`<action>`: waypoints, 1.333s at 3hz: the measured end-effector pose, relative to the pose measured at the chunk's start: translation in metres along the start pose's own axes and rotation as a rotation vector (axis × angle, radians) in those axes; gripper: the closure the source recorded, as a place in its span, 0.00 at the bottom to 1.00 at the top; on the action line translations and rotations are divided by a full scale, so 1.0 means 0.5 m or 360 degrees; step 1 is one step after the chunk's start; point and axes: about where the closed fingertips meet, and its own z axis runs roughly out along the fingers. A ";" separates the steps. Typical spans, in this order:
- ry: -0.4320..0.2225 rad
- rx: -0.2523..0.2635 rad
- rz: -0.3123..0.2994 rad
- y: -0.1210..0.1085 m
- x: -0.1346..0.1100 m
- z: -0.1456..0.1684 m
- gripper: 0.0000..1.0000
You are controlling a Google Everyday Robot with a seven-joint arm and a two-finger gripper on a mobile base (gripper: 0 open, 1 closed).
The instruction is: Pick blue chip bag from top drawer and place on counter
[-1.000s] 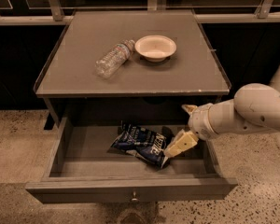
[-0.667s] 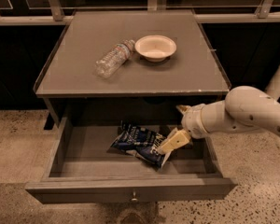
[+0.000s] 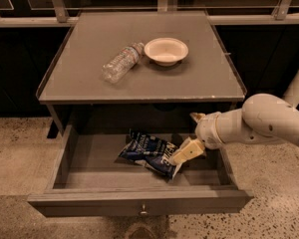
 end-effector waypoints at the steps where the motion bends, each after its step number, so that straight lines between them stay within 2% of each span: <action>1: -0.0033 0.0016 0.0073 0.019 0.012 0.021 0.00; 3: -0.0058 0.0053 0.0192 0.059 0.022 0.105 0.00; 4: -0.0056 0.0046 0.0188 0.078 0.019 0.141 0.00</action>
Offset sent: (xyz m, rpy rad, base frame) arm -0.0132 0.0456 -0.0546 0.0785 0.0482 -0.1314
